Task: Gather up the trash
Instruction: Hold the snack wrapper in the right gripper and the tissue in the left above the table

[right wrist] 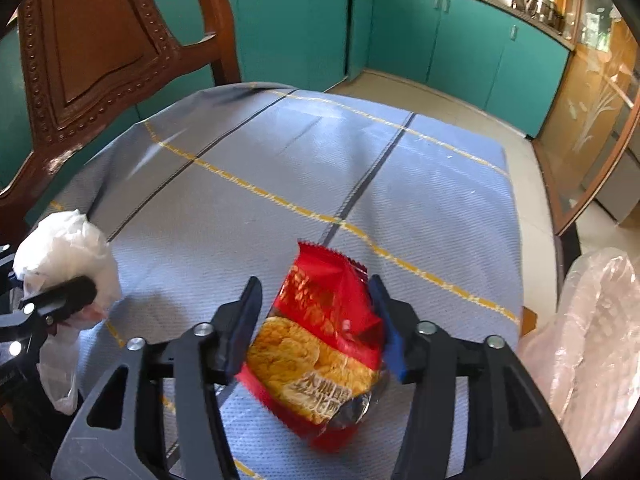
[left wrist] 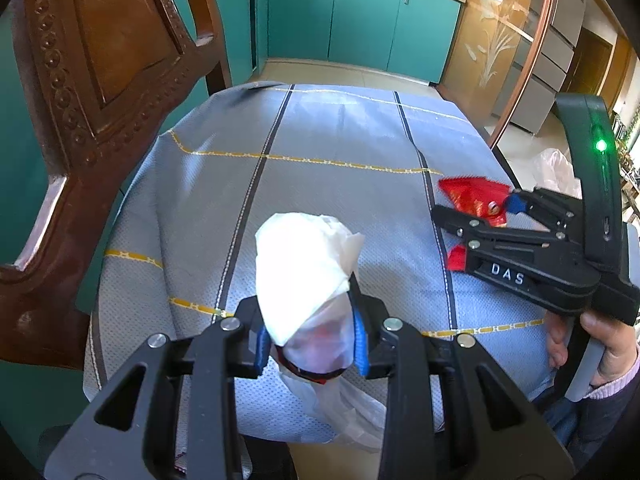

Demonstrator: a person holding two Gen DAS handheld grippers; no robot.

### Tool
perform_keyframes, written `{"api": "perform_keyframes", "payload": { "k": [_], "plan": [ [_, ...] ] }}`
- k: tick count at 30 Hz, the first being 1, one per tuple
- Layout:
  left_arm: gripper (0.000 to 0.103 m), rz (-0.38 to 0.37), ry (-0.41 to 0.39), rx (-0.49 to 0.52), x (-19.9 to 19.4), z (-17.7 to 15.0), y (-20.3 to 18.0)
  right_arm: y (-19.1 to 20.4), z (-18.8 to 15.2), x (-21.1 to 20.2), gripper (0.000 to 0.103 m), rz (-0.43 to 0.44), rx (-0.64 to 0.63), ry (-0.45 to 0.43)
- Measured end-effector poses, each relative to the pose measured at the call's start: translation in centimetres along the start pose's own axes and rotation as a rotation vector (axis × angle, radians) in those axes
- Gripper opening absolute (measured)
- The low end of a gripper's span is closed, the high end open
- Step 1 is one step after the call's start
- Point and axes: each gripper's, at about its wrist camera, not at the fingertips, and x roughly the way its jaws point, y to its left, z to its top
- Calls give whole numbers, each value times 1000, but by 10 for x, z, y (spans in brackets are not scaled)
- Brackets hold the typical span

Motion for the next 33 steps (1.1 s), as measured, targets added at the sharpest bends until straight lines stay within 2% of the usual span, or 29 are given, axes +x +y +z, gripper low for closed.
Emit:
{"api": "perform_keyframes", "payload": {
  "k": [2,7,16,21,24,30,33],
  "plan": [
    [33,-1,4,0,2,-1,0,-2,1,-1,60,-19,2,-10],
    [34,-2,7,-2,3,-2,0,1,1,-3,68,1,-12,-20],
    [38,19,6,9,7,-2,-3,16,-4,8,68,-65,-83,15],
    [42,18,13,8,9,-3,-3,15,-4,11,67,-52,-72,27],
    [45,18,16,8,10,-3,-3,13,-4,11,60,-15,-56,33],
    [50,23,18,10,10,-4,-3,16,-3,7,49,1,-61,20],
    [63,31,19,12,6,-5,-3,13,-2,3,43,21,-44,14]
  ]
}}
